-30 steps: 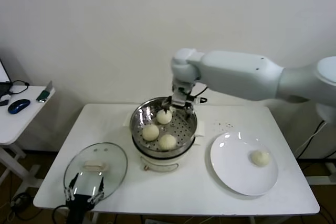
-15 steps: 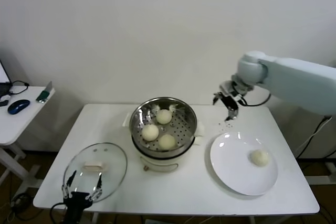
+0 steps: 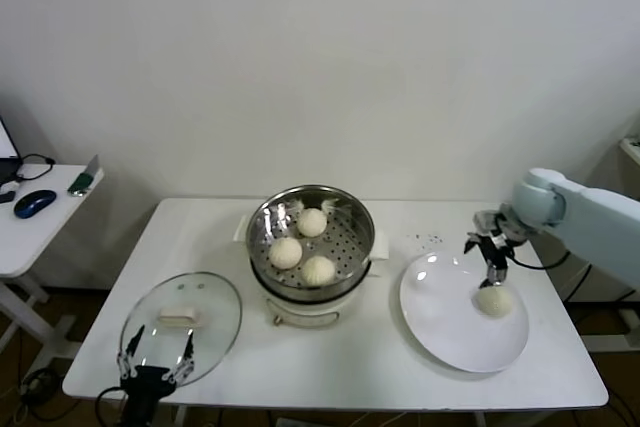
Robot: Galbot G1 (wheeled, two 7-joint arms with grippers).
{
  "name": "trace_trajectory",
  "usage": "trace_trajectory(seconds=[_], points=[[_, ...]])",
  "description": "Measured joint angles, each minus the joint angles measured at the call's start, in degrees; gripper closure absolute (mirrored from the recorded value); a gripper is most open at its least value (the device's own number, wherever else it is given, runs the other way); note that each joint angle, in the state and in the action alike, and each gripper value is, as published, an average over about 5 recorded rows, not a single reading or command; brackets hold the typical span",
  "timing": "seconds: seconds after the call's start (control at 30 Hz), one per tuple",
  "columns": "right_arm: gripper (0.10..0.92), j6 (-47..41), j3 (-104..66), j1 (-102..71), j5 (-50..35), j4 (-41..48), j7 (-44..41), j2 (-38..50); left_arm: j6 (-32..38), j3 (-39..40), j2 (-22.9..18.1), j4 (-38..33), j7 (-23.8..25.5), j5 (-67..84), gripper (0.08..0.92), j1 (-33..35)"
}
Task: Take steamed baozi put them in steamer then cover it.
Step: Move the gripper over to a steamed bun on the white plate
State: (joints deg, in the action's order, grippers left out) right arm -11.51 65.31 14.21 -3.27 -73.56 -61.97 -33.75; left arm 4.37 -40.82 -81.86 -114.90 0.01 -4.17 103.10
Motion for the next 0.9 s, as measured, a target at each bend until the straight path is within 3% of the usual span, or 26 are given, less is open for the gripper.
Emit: trace_trajectory(seconds=[0.9], points=[[0.204, -0.08, -11.93, -14.47, 8.91, 7.69, 0.69, -1.91, 0.59, 0.3, -0.84, 1.12, 0.11, -0.18, 0.177, 0.11]])
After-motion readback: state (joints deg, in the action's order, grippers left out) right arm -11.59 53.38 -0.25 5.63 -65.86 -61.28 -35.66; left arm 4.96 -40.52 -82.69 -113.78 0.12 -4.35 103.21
